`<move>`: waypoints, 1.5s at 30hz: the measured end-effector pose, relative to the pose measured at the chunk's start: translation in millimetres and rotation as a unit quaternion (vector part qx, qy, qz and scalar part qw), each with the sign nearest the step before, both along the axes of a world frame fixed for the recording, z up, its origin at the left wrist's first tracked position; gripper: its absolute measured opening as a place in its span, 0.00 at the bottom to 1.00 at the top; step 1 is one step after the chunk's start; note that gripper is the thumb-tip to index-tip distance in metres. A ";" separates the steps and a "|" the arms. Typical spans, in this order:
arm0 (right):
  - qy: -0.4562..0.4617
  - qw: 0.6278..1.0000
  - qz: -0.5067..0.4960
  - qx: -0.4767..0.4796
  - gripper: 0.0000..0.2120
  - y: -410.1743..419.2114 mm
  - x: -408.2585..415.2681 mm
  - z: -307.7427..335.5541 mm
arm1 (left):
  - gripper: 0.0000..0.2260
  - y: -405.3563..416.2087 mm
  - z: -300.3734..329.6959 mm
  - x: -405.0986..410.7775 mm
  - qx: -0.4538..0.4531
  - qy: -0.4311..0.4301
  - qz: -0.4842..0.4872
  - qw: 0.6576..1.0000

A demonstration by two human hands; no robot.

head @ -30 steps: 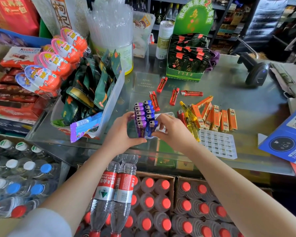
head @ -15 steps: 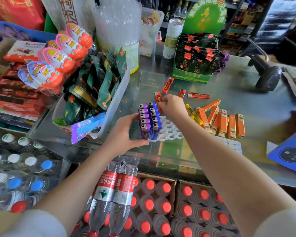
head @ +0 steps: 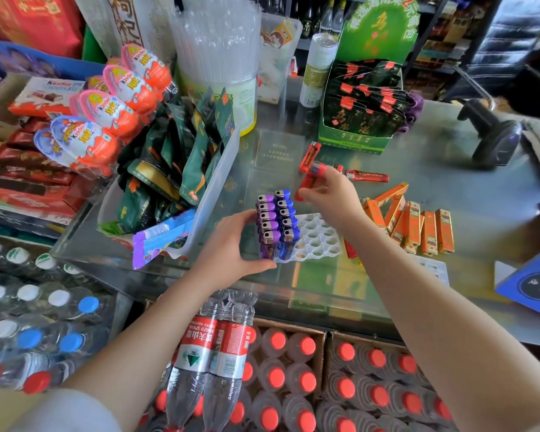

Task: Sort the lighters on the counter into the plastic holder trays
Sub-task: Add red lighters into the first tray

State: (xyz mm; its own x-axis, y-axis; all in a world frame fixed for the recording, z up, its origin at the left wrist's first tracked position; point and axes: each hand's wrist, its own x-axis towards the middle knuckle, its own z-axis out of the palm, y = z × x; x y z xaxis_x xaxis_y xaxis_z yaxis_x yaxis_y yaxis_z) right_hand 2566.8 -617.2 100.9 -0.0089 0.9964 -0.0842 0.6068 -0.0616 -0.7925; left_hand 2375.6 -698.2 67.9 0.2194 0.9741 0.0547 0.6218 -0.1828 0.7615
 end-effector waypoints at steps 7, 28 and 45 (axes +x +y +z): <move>0.103 0.995 0.013 0.010 0.06 -40.7 12.1 -1.4 | 0.36 -3.7 7.3 2.4 0.009 -0.005 0.001 1.000; -0.088 0.989 0.096 0.071 0.10 -36.6 -0.5 -9.0 | 0.37 -6.3 -3.8 0.6 -0.024 -0.012 0.026 0.999; -0.190 0.979 -0.062 0.040 0.13 9.0 26.4 -2.2 | 0.37 11.0 5.2 -1.7 -0.002 0.038 -0.024 0.999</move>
